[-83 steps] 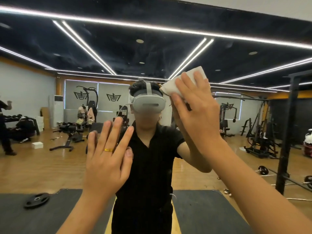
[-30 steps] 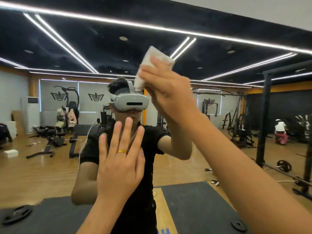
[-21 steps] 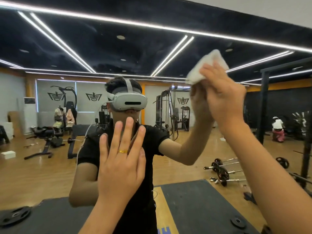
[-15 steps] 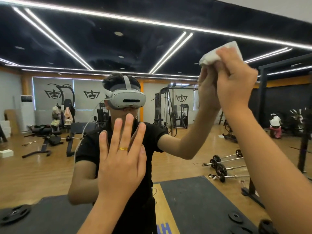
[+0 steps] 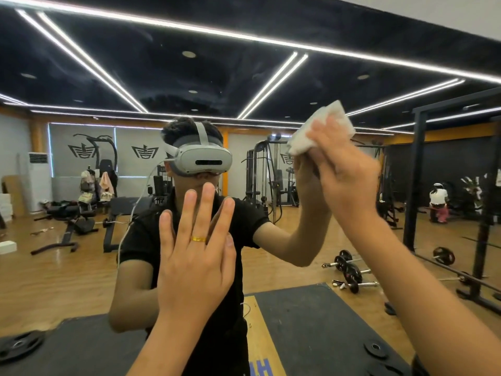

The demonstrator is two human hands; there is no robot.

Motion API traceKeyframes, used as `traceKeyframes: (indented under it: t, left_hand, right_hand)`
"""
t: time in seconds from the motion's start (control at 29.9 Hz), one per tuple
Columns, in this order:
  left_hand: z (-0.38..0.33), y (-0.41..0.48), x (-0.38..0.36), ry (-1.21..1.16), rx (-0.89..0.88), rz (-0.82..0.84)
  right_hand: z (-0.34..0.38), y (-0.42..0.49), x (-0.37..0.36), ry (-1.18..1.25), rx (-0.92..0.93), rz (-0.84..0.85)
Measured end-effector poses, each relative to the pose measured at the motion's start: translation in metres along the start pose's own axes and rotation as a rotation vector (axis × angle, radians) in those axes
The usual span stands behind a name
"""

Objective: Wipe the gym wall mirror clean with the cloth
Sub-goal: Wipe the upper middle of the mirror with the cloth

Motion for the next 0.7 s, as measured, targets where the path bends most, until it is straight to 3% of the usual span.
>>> traceKeyframes:
  t: [0.13,0.27,0.5,0.7]
  left_hand:
    - [0.001,0.0,0.0,-0.011,0.0,0.006]
    - [0.001,0.0,0.001,-0.024,0.004,0.001]
    - [0.0,-0.001,0.001,-0.025,0.005,-0.008]
    - [0.001,-0.002,0.001,-0.028,0.008,-0.016]
  right_hand:
    - [0.004,-0.001,-0.001,-0.025,0.123,0.073]
    - [-0.005,0.005,-0.003,-0.007,0.019,0.113]
    - [0.019,0.007,-0.013,0.138,-0.131,-0.063]
    - [0.121,0.041,-0.058,0.189,0.195,0.067]
Point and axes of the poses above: each hand's wrist, its own y-axis towards the middle knuckle, its own x-axis out of the back of the hand, z = x × y, the point moved 10 cm from there along y, towards the middle knuckle, and after that the axes turned 1 degree about -x, right-handed, at the moved point
